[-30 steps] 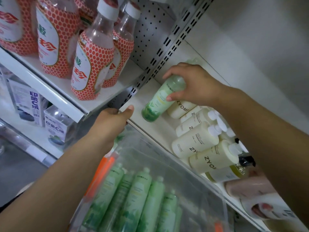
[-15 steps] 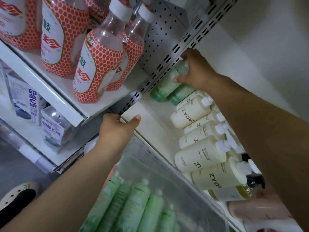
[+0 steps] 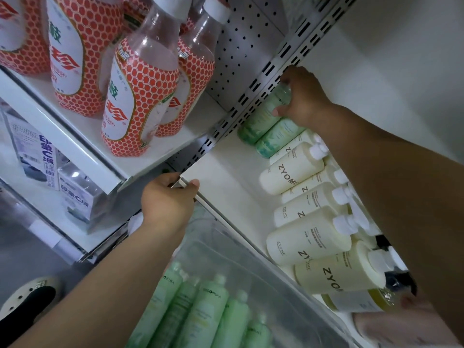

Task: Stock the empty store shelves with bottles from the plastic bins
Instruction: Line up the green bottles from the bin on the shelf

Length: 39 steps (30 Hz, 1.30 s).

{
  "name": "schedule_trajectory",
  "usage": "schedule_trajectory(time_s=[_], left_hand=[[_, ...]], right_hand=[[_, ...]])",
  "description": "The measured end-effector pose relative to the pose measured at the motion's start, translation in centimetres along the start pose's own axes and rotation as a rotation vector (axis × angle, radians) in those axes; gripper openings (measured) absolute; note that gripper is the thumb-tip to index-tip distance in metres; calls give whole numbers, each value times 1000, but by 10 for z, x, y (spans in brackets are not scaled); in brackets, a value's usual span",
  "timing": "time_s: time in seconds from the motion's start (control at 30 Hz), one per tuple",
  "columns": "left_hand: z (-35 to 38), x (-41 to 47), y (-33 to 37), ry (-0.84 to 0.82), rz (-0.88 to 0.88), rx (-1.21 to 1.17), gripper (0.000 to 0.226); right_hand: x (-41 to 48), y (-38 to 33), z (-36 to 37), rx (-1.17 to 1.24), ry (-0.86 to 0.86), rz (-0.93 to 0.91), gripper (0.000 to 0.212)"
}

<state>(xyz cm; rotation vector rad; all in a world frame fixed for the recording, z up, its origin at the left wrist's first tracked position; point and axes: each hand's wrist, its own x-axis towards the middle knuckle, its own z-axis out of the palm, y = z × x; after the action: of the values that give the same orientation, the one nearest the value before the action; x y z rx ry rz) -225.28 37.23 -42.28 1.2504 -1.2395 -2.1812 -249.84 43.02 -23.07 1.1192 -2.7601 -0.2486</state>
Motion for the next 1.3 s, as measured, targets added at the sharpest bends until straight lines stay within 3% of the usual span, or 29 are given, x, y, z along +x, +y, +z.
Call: schedule_trajectory(time_s=[0.5,0.7,0.83,0.97,1.07,1.17,1.3], left_hand=[[-1,0,-3,-43,56,82,43],[-7,-12,6,-132,108,232,32],[-15,-18,11,-199,113,270,45],[-29,-23,12,-276,155,379,53],[-39,-27,10,-337,230,523,79],[-46,-33,6,-384,305,693,64],[-53,-40,1,-466,407,869,53]], right_hand=[[-1,-2,14,-74,105,46,68],[-25,-13,6,-158,146,61,86],[-76,-45,1,34,275,10,66],[-159,-82,11,404,385,-77,33],[-217,-100,28,553,444,-72,17],[-264,-113,52,723,363,52,16],[-321,-132,87,960,219,456,17]])
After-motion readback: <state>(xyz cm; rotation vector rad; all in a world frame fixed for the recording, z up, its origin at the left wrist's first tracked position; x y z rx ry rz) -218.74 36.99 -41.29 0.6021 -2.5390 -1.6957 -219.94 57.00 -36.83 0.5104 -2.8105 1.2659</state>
